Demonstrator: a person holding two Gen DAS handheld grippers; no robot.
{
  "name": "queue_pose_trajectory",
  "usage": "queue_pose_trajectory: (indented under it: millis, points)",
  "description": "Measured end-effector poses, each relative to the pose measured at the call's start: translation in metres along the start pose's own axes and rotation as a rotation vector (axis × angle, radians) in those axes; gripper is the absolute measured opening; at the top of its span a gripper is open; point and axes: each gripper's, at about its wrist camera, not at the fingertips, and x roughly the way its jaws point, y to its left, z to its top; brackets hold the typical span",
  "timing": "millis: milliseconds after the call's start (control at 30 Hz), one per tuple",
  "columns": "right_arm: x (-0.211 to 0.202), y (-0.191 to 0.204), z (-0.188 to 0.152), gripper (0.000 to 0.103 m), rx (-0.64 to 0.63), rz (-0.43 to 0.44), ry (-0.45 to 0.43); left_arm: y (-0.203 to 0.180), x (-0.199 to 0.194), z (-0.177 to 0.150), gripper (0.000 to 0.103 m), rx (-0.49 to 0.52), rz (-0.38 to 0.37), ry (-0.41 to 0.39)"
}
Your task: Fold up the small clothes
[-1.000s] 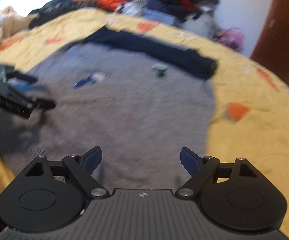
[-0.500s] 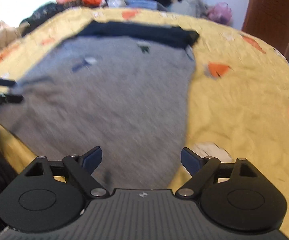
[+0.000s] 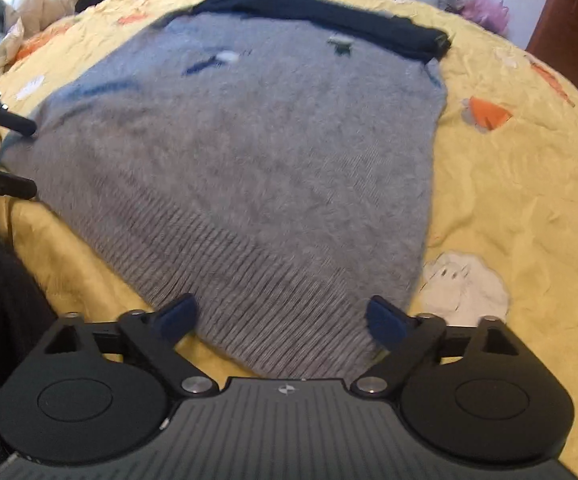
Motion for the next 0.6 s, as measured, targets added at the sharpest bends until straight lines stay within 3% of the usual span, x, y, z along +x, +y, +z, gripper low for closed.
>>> queue_pose_trajectory:
  millis: [67,200,333,400,467,600]
  points:
    - [-0.005,0.005,0.010,0.088,0.021,0.024,-0.071,0.003,-0.003,0.008,0.102,-0.055,0.009,-0.051]
    - [0.007,0.029,0.038,0.089,0.010,0.127,-0.150,-0.001,0.012,0.019,0.102,-0.103,-0.010,-0.052]
    - [0.030,0.057,0.043,0.088,-0.073,0.128,-0.108,-0.007,0.032,0.012,0.102,-0.103,-0.038,0.036]
    - [0.037,0.065,0.036,0.091,-0.137,0.090,-0.074,-0.014,0.030,0.006,0.102,-0.051,-0.016,0.042]
    - [0.030,0.064,0.022,0.094,-0.167,0.105,-0.083,-0.013,0.021,-0.003,0.102,-0.034,-0.031,0.049]
    - [0.008,0.042,0.003,0.089,-0.138,0.132,-0.049,0.017,-0.005,-0.016,0.102,-0.135,-0.011,-0.006]
